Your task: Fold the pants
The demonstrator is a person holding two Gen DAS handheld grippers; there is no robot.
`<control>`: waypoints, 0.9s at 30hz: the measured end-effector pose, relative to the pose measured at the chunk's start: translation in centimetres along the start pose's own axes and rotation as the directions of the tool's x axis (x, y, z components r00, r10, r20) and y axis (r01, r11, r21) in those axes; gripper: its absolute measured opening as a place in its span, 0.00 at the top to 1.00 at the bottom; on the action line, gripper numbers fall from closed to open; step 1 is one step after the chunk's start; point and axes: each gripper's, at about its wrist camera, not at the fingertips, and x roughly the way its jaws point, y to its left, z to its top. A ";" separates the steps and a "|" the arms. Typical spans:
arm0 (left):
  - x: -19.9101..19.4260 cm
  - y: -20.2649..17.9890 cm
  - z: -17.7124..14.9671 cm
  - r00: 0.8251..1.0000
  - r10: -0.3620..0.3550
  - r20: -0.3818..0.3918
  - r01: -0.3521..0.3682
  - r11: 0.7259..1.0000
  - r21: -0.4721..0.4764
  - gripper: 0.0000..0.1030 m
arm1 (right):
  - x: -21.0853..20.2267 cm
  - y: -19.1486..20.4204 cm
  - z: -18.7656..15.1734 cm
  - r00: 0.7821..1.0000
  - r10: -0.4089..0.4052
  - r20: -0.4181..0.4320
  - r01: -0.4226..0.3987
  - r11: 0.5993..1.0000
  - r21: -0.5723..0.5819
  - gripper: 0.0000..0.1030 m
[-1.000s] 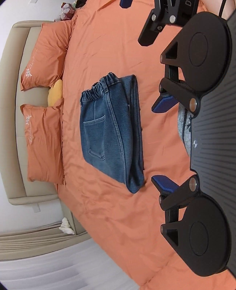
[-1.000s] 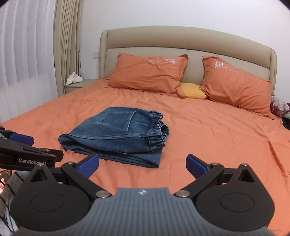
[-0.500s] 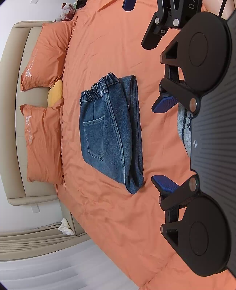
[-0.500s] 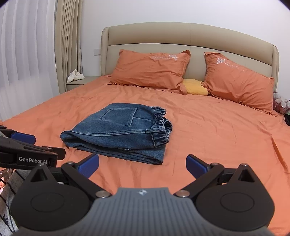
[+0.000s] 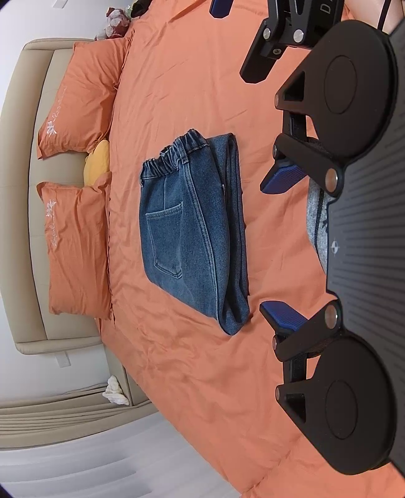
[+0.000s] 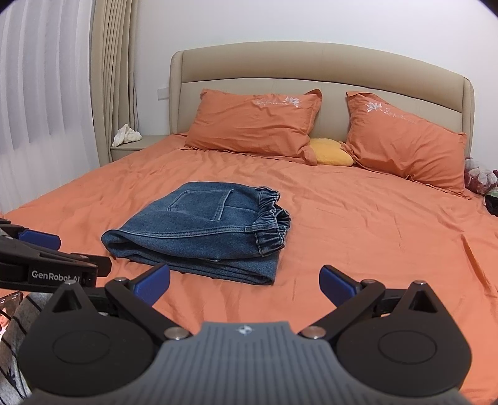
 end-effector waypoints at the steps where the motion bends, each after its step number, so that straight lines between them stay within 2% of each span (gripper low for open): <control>1: 0.0 0.0 0.0 1.000 0.000 0.000 0.000 1.000 -0.001 0.11 | 0.0 0.0 0.0 1.000 0.000 0.001 0.000 1.000 0.001 0.05; 27: -0.2 0.0 0.0 1.000 -0.002 0.003 0.002 1.000 0.002 0.11 | -0.9 -0.4 0.2 1.000 -0.003 0.020 0.003 1.000 0.023 0.05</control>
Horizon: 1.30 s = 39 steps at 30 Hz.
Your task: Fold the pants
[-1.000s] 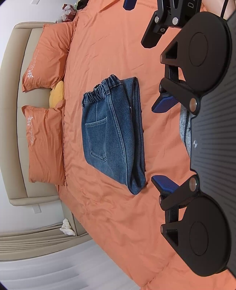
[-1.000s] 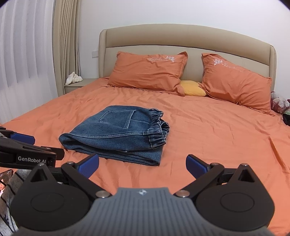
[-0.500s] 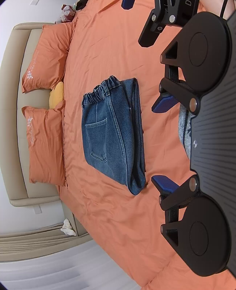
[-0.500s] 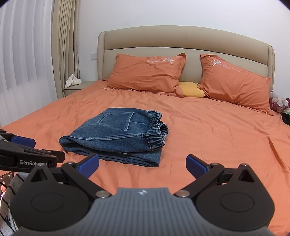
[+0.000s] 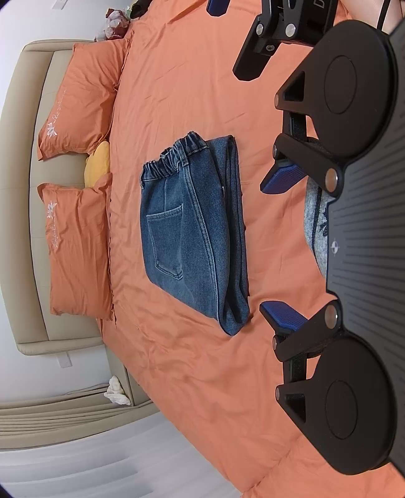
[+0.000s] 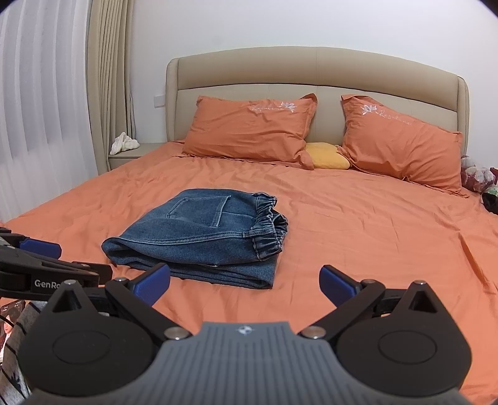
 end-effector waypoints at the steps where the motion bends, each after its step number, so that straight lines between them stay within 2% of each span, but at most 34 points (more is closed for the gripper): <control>1: 0.0 0.0 0.0 1.000 0.001 0.001 -0.001 1.000 0.001 0.11 | 0.0 0.0 0.0 1.000 -0.001 0.000 0.001 1.000 0.000 0.05; 39: -1.4 -0.4 0.5 0.999 -0.011 0.039 0.010 0.999 0.033 0.11 | -0.6 -0.2 0.2 1.000 0.001 0.011 -0.001 1.000 0.011 0.05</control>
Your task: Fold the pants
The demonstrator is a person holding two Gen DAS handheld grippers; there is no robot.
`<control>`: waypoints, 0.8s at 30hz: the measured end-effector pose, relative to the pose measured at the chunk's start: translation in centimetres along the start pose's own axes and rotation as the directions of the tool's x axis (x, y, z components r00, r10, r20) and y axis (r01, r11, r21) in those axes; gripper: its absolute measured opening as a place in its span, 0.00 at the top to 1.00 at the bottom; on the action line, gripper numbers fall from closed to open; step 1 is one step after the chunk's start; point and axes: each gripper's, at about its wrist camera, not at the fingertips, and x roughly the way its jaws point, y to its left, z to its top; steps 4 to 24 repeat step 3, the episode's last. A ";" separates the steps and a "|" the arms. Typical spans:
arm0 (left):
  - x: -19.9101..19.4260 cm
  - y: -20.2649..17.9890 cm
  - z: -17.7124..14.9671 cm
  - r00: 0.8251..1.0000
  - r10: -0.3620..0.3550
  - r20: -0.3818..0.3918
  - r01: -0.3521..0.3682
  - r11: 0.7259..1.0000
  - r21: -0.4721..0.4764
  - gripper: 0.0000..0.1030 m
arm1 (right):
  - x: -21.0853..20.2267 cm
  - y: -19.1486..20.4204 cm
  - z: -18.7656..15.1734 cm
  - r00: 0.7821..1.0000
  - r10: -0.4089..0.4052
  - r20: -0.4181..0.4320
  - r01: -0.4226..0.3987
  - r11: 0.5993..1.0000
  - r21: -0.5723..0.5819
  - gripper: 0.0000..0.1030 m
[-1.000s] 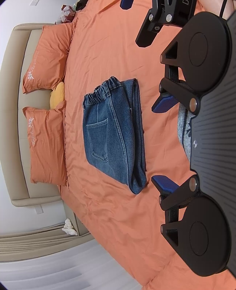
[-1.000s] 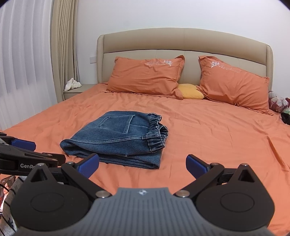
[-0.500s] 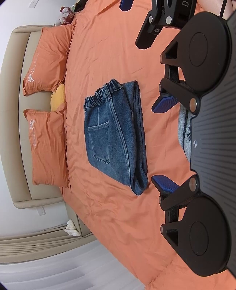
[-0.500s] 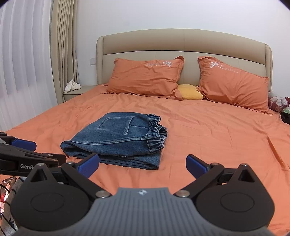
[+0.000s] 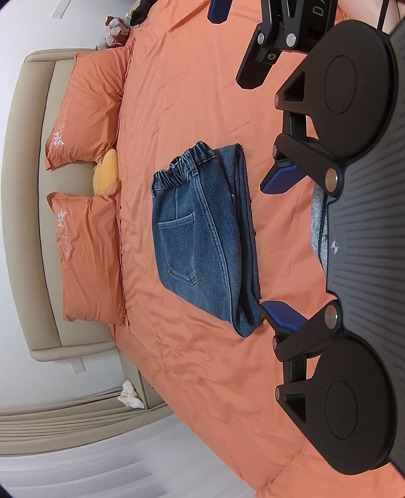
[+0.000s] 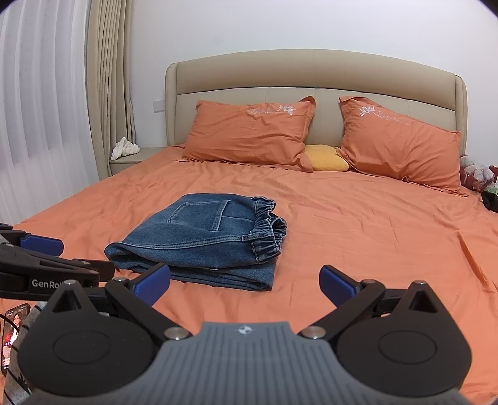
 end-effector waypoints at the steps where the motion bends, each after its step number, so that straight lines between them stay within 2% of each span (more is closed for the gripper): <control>1: 0.0 0.0 0.0 1.000 -0.001 0.001 0.001 1.000 -0.003 0.11 | -0.1 0.0 0.0 1.000 0.000 0.001 0.000 1.000 0.000 0.05; 24: -0.1 0.1 0.1 1.000 -0.008 0.006 0.008 1.000 -0.007 0.11 | -0.1 0.0 0.0 1.000 -0.001 0.000 0.001 1.000 0.001 0.05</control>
